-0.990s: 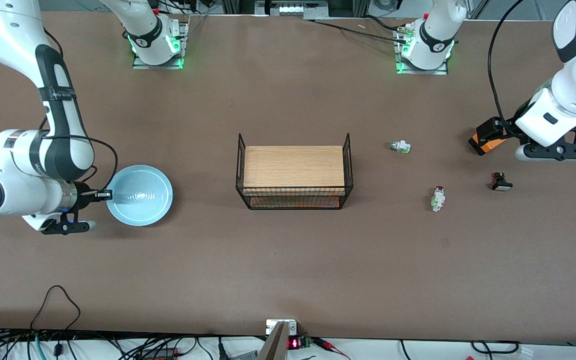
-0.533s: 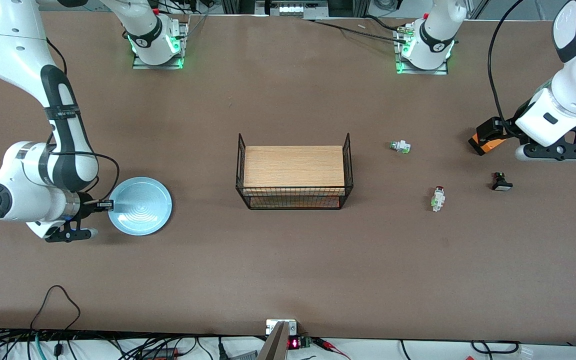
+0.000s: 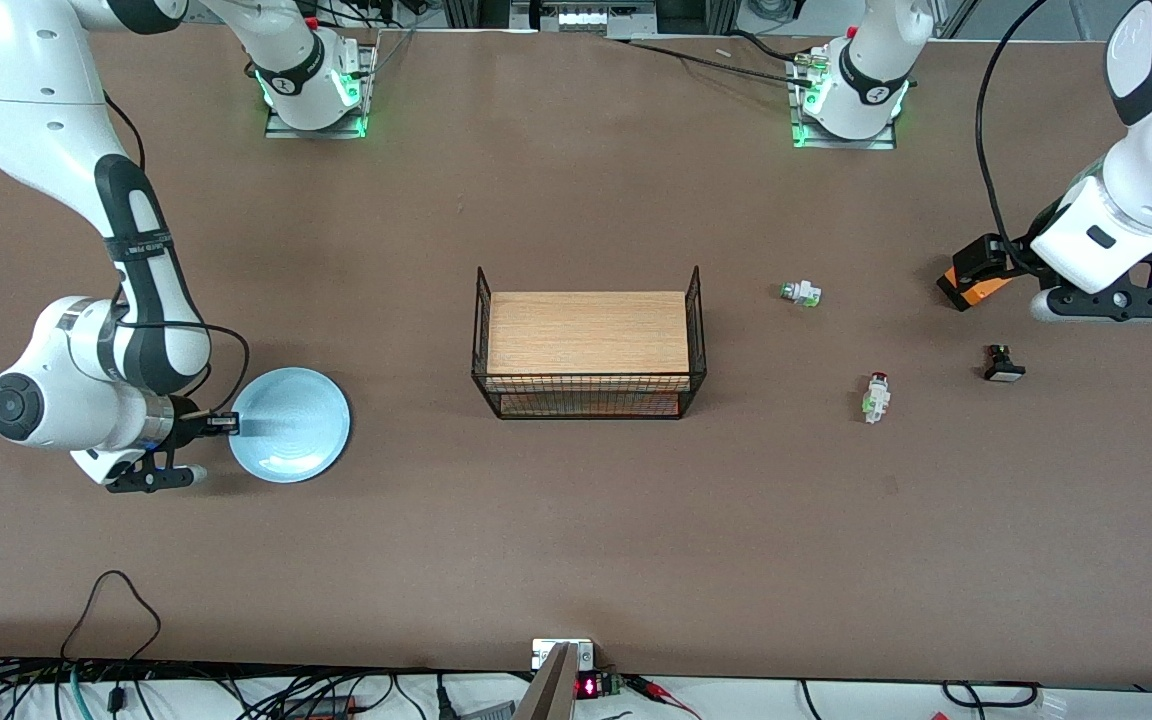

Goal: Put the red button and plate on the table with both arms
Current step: 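Set the plate flat on the table and open the right gripper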

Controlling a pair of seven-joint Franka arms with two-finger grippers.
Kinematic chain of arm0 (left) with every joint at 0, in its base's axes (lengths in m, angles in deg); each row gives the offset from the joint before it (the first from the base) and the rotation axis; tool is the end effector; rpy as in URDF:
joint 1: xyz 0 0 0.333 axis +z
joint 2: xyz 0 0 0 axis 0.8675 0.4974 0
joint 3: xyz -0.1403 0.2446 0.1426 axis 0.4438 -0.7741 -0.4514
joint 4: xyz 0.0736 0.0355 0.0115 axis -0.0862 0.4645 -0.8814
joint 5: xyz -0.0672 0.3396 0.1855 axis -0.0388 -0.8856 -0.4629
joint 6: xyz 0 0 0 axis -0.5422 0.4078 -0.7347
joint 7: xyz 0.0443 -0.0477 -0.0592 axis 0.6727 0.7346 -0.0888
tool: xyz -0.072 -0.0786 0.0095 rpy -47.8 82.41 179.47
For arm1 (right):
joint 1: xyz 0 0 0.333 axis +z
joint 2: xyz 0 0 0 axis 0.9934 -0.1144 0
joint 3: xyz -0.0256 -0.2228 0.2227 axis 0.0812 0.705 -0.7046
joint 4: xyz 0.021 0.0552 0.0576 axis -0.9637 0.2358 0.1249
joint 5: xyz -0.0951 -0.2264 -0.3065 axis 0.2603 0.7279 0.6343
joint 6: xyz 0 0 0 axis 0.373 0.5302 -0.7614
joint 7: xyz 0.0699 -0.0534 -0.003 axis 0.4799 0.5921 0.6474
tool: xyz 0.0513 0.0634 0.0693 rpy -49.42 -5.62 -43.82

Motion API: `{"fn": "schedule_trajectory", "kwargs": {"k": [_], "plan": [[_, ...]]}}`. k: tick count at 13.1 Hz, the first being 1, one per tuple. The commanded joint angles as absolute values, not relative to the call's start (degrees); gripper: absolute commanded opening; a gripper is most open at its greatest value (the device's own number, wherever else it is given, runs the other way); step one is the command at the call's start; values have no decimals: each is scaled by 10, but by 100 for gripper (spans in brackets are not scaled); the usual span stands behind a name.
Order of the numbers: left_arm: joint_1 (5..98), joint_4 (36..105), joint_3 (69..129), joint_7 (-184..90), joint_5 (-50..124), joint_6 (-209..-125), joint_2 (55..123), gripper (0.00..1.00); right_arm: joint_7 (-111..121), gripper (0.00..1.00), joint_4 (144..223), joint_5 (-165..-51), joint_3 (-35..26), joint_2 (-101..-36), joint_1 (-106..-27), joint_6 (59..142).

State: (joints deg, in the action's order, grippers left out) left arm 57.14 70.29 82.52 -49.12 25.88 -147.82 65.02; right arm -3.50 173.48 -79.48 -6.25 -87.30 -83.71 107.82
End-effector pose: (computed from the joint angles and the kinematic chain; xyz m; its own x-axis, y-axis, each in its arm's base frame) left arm 0.5650 -0.0413 0.5428 0.9981 -0.0131 -0.0594 -0.0154 -0.9992 -0.0381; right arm 0.6902 -0.0375 0.2079 0.9890 0.0898 -0.1174 0.0782 -0.9919 -0.1001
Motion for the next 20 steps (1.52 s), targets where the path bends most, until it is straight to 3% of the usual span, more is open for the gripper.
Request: {"fn": "schedule_trajectory", "kwargs": {"k": [1,3,4,6,8,9,12,14,16,20], "plan": [[571,705,826,-488,261,-1471,640,100,-50,32,1735,-810,-71,-878,-848,1090],[572,705,825,-489,261,-1471,640,100,-51,58,1732,-810,-71,-877,-848,1090],[572,705,825,-489,261,-1471,640,100,-51,64,1729,-810,-71,-876,-847,1087],[572,702,825,-489,261,-1471,641,100,-51,66,1714,-810,-74,-872,-845,1079],[572,702,825,-489,261,-1471,641,100,-49,93,1692,-814,-78,-858,-844,1067],[572,702,825,-489,261,-1471,641,100,-49,100,1676,-814,-78,-856,-846,1057],[571,701,826,-489,261,-1471,641,100,-44,100,1625,-818,-75,-848,-848,950],[571,700,826,-489,261,-1471,641,100,-49,100,1622,-825,-76,-839,-867,934],[571,700,826,-489,261,-1471,641,100,-68,100,1622,-825,-70,-811,-872,869],[571,700,826,-489,261,-1471,641,100,-127,100,1601,-818,-79,-785,-864,851]]}}
